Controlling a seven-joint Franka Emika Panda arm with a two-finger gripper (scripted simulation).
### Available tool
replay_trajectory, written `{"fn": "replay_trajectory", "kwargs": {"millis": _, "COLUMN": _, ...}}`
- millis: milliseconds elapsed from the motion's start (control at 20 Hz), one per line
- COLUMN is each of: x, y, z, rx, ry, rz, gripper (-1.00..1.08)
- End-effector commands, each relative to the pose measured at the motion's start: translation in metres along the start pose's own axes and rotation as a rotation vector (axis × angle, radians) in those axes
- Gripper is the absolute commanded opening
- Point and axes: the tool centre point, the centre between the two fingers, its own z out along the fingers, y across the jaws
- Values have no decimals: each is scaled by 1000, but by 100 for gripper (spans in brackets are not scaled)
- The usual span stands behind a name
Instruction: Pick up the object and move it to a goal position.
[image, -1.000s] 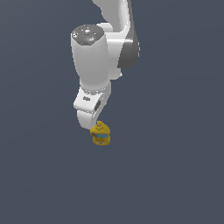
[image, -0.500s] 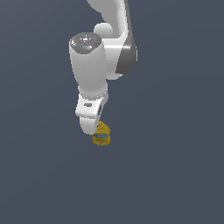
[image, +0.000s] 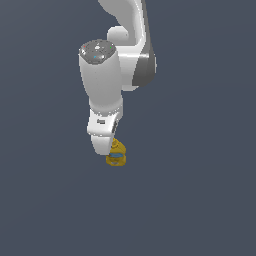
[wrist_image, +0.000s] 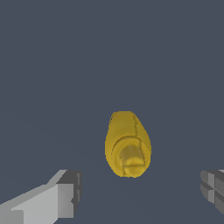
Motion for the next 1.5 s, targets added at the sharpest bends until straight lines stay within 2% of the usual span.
{"fn": "replay_trajectory", "kwargs": {"millis": 0, "x": 0, "y": 0, "z": 4, "rx": 1, "ry": 0, "rz": 0, "gripper": 100}}
{"fn": "replay_trajectory", "kwargs": {"millis": 450, "x": 0, "y": -1, "z": 42, "rx": 0, "ry": 0, "rz": -4, "gripper": 100}}
{"fn": "replay_trajectory", "kwargs": {"millis": 750, "x": 0, "y": 0, "z": 49, "rx": 0, "ry": 0, "rz": -4, "gripper": 100}}
{"fn": "replay_trajectory", "kwargs": {"millis": 800, "x": 0, "y": 0, "z": 49, "rx": 0, "ry": 0, "rz": -4, "gripper": -100}}
{"fn": "replay_trajectory", "kwargs": {"millis": 1450, "x": 1, "y": 1, "z": 46, "rx": 0, "ry": 0, "rz": -4, "gripper": -100}}
